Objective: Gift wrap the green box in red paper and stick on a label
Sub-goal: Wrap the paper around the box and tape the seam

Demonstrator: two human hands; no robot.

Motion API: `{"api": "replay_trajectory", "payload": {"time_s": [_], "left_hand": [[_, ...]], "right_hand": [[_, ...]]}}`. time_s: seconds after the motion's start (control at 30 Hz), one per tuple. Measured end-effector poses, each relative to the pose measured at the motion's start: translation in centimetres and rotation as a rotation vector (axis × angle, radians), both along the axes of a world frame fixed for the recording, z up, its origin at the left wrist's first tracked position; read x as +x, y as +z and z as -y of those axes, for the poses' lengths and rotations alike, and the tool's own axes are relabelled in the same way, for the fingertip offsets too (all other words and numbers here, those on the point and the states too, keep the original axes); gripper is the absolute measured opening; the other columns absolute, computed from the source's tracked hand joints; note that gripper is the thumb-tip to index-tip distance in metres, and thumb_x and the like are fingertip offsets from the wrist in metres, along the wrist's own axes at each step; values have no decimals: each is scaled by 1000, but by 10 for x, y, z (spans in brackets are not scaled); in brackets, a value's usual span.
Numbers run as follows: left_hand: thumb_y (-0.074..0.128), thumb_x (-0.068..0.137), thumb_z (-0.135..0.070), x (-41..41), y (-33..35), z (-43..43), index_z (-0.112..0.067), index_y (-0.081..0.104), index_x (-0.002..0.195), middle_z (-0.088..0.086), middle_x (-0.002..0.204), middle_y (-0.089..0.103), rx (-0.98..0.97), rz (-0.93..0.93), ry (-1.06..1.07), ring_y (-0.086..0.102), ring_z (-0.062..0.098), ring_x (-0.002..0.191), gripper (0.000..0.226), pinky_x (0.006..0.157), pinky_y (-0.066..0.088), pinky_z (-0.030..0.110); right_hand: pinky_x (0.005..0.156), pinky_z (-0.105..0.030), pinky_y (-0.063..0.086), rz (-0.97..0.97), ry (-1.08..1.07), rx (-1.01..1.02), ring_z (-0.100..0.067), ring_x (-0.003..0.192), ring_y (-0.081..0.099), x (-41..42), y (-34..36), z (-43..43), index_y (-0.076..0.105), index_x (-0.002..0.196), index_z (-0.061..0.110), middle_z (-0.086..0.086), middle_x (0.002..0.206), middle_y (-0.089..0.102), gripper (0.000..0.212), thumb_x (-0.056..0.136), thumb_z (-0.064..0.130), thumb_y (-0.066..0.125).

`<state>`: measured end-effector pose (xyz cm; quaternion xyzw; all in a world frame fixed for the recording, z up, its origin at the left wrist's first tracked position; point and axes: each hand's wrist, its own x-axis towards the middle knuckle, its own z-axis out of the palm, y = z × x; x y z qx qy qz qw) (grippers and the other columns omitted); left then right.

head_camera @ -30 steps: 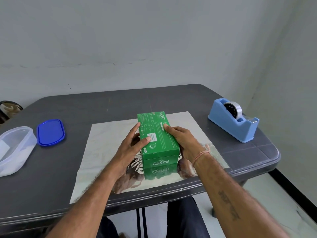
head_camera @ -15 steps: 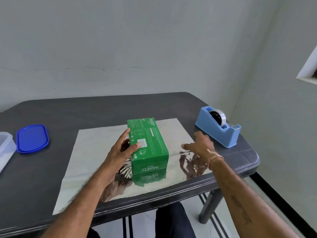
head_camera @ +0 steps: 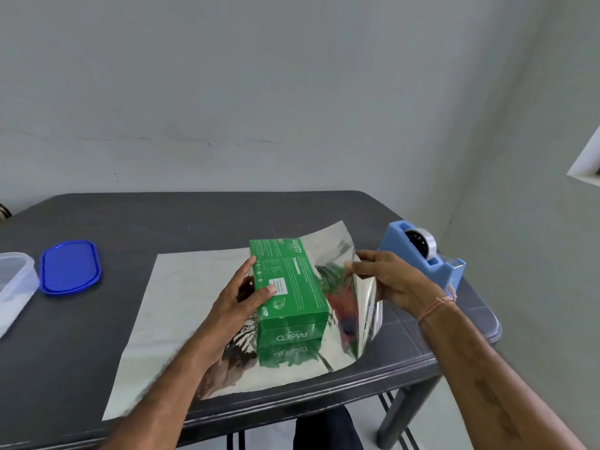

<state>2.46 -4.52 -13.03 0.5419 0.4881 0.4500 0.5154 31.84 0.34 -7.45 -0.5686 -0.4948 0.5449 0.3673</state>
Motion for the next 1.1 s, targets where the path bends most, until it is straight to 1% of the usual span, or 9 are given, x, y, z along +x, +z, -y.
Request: {"api": "replay_trajectory", "payload": {"time_s": [0.23, 0.3, 0.37, 0.5, 0.6, 0.7, 0.8, 1.03, 1.1], "left_hand": [[75, 89, -42, 0, -5, -5, -54, 34, 152, -22, 128, 66, -7, 26, 14, 68, 1, 112, 75, 91, 50, 21], [74, 92, -35, 0, -5, -5, -51, 38, 151, -24, 116, 72, -2, 35, 23, 71, 3, 108, 71, 90, 56, 22], [73, 94, -29, 0, -5, -5, -50, 39, 149, -25, 111, 74, -3, 39, 31, 72, 5, 106, 68, 85, 58, 20], [69, 95, -36, 1, -3, -3, -51, 40, 150, -15, 126, 71, -10, 46, 36, 70, 6, 113, 64, 105, 52, 36], [61, 95, -54, 2, 0, 0, -55, 41, 147, -11, 137, 60, -31, 34, 55, 59, -1, 118, 56, 101, 43, 25], [59, 86, -77, 1, 4, -5, -63, 43, 138, -3, 147, 51, -67, -19, 59, 49, 12, 133, 56, 114, 35, 38], [60, 87, -71, 4, 15, -10, -54, 41, 139, 0, 144, 49, -118, -37, 61, 44, 15, 127, 58, 106, 31, 38], [75, 76, -68, 13, 24, -24, -41, 28, 147, 9, 144, 48, -170, -196, 62, 52, 25, 126, 89, 100, 40, 38], [80, 77, -58, 18, 26, -24, -36, 28, 145, 2, 130, 54, -143, -219, 72, 60, 15, 110, 88, 88, 45, 28]], "right_hand": [[95, -37, 58, 21, 210, 113, -26, 95, 69, -60, 21, 9, 68, 129, 9, -16, 105, 75, 44, 86, 9, 80], [83, -20, 56, 73, 237, 152, -14, 83, 64, -75, 19, 12, 63, 133, 6, -7, 88, 63, 50, 86, 5, 79], [73, -14, 51, 167, 256, 179, -5, 73, 58, -84, 15, 15, 60, 136, 7, -1, 81, 55, 53, 87, 7, 79], [74, -12, 47, 314, 292, 227, -9, 79, 66, -96, 8, 24, 61, 139, 13, 0, 80, 58, 54, 88, 15, 80], [84, -14, 49, 373, 269, 280, -16, 94, 73, -98, 5, 29, 62, 138, 15, 6, 79, 65, 55, 86, 17, 81], [88, -23, 57, 381, 290, 289, -6, 83, 73, -99, 6, 35, 56, 143, 15, 7, 79, 71, 62, 86, 20, 82], [74, -19, 52, 394, 305, 287, -3, 79, 71, -99, 11, 42, 41, 152, 19, 0, 89, 75, 78, 87, 33, 81], [84, -20, 52, 318, 385, 256, -5, 89, 73, -89, 23, 59, 0, 163, 19, 0, 98, 77, 106, 91, 44, 74], [93, -24, 53, 299, 395, 254, -9, 96, 73, -85, 22, 62, -4, 163, 19, 0, 100, 77, 108, 92, 44, 73]]}}
